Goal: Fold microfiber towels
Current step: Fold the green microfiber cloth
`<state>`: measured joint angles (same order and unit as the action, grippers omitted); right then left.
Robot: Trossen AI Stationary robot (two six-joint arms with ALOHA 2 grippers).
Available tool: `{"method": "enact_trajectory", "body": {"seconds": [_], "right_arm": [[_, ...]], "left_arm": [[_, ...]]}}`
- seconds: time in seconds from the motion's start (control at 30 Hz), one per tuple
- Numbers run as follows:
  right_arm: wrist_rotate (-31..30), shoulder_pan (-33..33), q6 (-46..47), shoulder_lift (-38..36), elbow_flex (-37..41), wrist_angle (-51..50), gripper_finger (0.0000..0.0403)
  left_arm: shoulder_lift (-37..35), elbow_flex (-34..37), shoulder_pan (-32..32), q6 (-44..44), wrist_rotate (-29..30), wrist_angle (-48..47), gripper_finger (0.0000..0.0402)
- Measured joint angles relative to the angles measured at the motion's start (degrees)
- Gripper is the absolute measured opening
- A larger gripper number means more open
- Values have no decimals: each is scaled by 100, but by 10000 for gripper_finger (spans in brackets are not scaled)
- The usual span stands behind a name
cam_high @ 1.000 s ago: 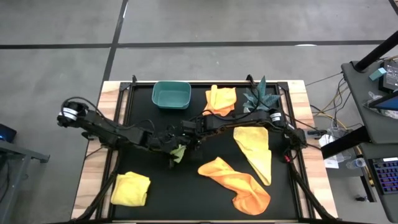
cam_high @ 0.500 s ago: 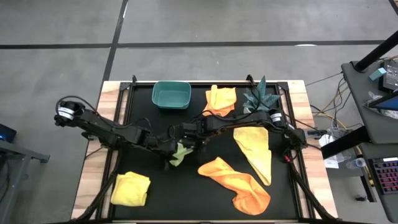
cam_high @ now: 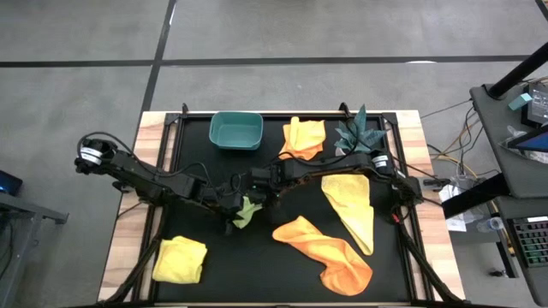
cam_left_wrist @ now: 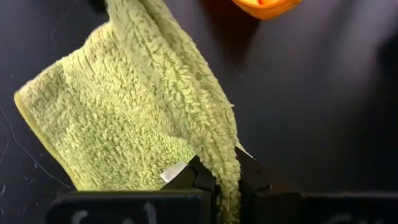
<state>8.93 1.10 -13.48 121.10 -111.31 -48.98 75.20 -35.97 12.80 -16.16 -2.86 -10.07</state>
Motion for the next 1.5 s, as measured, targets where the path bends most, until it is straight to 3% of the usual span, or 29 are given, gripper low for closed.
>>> {"method": "enact_trajectory", "body": {"seconds": [0.07,0.17,0.37,0.5,0.7,0.9,1.1,1.37,1.5], "right_arm": [[-5,-2,-191,0,-2,3,23],[0,-52,-366,0,-2,92,13],[74,-118,-1032,-2,18,-4,10],[214,-109,-1457,-2,20,-56,9],[408,-114,-1720,-2,25,-78,9],[415,-114,-1820,-2,27,-45,9],[415,-114,-1811,-2,29,-2,9],[419,-114,-1658,-2,31,13,9],[423,-114,-1613,-2,33,137,9]], "left_arm": [[0,2,0,4,-32,8,2],[0,2,0,3,-65,6,2],[-59,2,-10,-152,13,-245,8],[-218,6,-4,-155,-66,-390,39],[-624,-24,-2,-157,-72,-1319,91],[-980,-22,-1,175,168,-1807,102],[-913,247,-9,746,1629,-1091,102],[-218,1117,-20,754,1697,728,81],[126,1241,-33,748,1698,1175,64]]}}
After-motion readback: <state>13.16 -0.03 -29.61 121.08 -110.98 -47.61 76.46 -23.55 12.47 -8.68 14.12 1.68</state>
